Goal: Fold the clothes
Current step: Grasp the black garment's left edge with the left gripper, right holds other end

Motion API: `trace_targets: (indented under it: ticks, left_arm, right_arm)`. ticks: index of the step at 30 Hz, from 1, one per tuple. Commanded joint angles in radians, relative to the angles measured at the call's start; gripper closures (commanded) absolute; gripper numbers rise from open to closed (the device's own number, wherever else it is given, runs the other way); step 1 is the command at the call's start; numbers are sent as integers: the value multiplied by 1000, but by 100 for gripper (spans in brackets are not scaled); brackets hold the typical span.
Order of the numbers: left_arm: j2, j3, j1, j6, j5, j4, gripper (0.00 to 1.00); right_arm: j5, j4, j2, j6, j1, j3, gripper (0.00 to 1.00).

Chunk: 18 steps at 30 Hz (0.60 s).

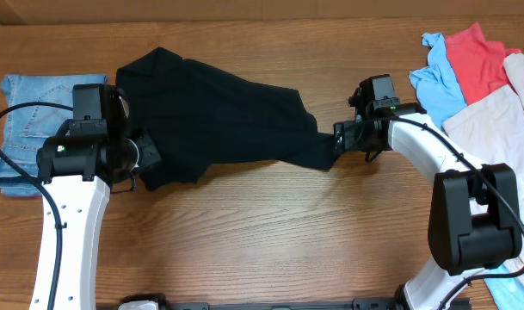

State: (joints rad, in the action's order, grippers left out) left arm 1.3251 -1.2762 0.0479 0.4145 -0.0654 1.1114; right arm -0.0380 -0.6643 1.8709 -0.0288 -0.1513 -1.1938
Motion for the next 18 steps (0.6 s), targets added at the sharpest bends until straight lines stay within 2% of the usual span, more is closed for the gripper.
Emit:
trace_targets:
  ticks: [1, 9, 12, 14, 16, 17, 18]
  left_arm:
    - [3, -6, 4, -18, 17, -1, 94]
    - [3, -6, 4, -18, 17, -1, 94]
    - [3, -6, 4, -18, 17, -1, 93]
    - [3, -6, 4, -18, 17, -1, 93]
    - [3, -6, 4, -18, 17, -1, 93]
    - [3, -6, 4, -18, 17, -1, 93]
    - [3, -6, 4, -18, 17, -1, 93]
  right_arm:
    - [-30, 5, -9, 11, -5, 13, 16]
    - [-31, 43, 61, 11, -20, 19, 15]
    - [-31, 48, 89, 11, -20, 19, 18]
    - [-31, 58, 89, 11, -20, 19, 26]
    - [-31, 61, 89, 10, -20, 19, 45]
    - [-31, 57, 89, 10, -20, 19, 57]
    - [-31, 56, 89, 10, -20, 19, 63]
